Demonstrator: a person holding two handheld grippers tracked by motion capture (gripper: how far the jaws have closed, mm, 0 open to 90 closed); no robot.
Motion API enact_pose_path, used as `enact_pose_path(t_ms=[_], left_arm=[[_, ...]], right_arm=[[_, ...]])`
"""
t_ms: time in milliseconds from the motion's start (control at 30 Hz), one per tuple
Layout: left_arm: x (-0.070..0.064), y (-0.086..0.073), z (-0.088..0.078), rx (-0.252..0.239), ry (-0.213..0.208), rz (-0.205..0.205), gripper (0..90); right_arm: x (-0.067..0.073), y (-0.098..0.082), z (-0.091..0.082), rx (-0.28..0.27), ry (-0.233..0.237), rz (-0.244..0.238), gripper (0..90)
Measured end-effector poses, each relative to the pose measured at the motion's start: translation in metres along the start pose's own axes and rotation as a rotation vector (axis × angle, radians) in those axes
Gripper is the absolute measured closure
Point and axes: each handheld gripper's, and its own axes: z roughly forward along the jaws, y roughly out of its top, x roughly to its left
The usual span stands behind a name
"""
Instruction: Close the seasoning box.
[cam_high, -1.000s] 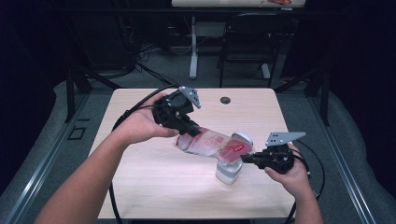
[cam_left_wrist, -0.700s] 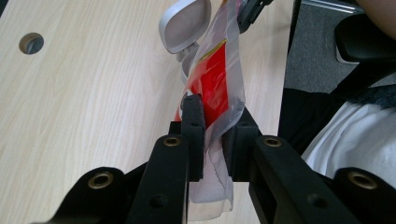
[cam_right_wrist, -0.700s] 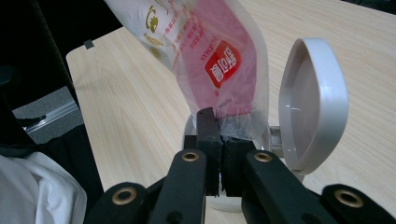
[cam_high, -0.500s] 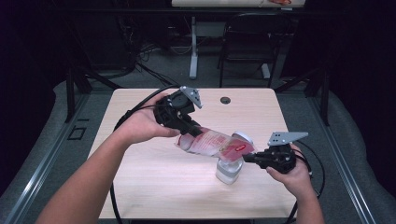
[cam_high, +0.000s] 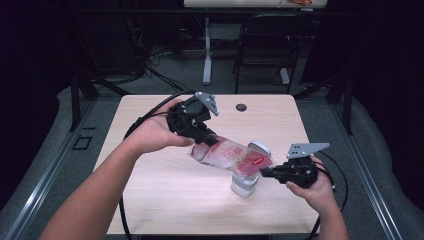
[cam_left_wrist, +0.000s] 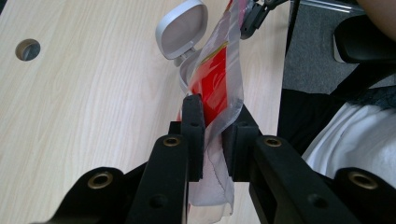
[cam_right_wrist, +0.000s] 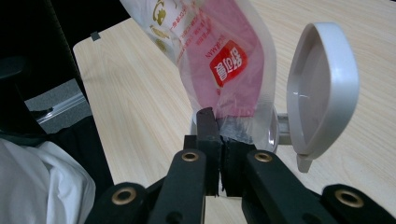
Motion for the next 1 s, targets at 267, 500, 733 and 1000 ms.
enact_pose_path(t_ms=[267, 500, 733, 1000], left_arm=[[-0.001, -0.0037, -0.0028, -0.007, 0.01, -0.01, 80.5], [0.0003, -0.0065, -0.0011, -0.013, 0.007, -0.017, 80.4], [0.0017, -0.0068, 0.0009, -0.008, 0.008, -0.013, 80.2], [0.0025, -0.008, 0.0038, -0.01, 0.007, -0.019, 80.1]], right_arm=[[-0.0004, 0.0034, 0.0068, -0.015, -0.023, 0.005, 88.5], [-0.0015, 0.0039, 0.0059, -0.027, -0.038, 0.008, 88.4], [-0.0023, 0.0033, 0.0045, -0.026, -0.044, 0.012, 88.4], [-0.0031, 0.0025, -0.001, -0.03, -0.038, 0.011, 88.4]])
